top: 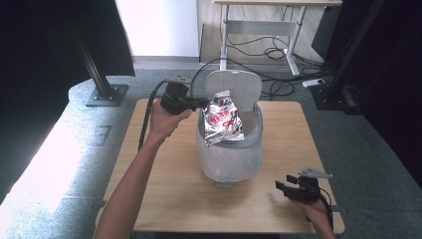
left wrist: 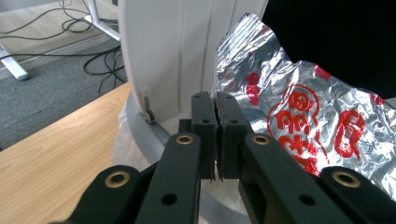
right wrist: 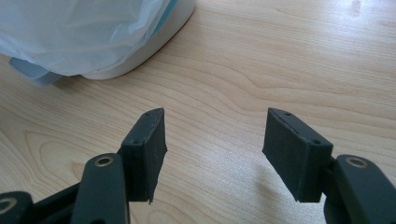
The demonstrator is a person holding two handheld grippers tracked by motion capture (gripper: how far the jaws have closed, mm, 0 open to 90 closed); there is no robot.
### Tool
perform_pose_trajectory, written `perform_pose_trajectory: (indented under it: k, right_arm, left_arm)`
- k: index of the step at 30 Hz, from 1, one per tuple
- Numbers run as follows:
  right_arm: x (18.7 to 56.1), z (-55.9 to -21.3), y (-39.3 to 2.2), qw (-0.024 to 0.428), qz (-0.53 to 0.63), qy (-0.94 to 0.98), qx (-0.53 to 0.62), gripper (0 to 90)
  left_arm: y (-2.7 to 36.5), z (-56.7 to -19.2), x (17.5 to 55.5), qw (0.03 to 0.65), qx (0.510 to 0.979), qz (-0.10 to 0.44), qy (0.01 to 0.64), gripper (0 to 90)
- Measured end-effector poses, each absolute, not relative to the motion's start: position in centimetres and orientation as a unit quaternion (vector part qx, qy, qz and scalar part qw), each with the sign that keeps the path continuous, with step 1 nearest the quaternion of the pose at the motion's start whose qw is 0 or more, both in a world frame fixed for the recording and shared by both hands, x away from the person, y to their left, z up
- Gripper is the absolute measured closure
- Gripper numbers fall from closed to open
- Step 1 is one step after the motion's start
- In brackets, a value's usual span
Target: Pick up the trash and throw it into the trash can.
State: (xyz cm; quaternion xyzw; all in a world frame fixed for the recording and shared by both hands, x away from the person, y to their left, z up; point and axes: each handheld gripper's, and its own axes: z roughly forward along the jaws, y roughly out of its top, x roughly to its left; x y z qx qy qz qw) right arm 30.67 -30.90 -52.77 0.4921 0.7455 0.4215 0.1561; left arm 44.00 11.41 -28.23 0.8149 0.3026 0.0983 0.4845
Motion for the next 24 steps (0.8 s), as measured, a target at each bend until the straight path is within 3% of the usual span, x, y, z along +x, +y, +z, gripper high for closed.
perform_pose_trajectory:
  k: [24]
  right_arm:
    - [30.7,-52.9,-31.2,0.154,0.421,0.744,0.496,38.6]
  left_arm:
    - [9.5,-28.7,46.3,0.478,0.82,0.088,0.303,87.6]
